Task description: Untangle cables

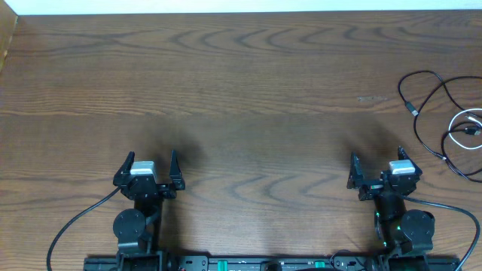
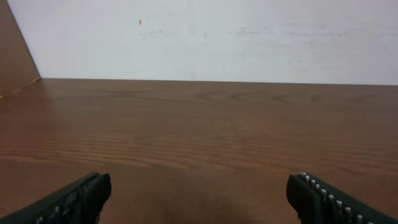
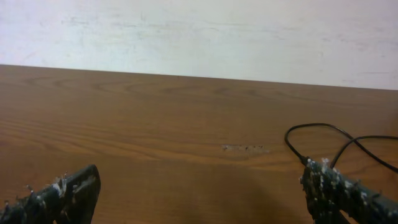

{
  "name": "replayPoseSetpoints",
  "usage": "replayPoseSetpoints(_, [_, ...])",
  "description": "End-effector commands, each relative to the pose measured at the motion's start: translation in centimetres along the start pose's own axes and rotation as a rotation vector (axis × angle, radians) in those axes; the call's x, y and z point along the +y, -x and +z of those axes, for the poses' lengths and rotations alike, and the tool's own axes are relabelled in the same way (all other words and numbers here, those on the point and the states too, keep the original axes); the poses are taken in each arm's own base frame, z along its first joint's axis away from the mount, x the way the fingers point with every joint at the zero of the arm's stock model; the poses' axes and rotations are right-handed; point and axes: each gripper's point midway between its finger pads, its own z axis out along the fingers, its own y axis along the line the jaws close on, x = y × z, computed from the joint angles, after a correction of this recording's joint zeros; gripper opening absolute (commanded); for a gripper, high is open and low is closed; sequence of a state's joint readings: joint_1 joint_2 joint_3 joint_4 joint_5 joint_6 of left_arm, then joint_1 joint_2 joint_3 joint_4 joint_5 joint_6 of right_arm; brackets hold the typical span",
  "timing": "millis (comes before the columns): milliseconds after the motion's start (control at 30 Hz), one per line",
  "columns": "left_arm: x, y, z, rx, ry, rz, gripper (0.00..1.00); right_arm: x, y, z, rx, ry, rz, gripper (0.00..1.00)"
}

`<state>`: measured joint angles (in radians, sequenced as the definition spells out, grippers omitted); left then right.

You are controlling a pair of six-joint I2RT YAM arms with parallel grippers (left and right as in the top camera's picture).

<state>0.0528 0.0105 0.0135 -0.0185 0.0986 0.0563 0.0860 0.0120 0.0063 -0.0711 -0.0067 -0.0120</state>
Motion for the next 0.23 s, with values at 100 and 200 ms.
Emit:
replayPoseSetpoints(100, [-0.14, -1.41, 0.01, 0.048, -0.011, -0.005, 0.95, -0.17, -0.05, -0.03, 0.001, -0.007, -0.011, 0.99])
replayPoseSetpoints(200, [-0.14, -1.41, 0.01, 0.048, -0.011, -0.005, 0.95, -0.17, -0.05, -0.03, 0.001, -0.007, -0.011, 0.99])
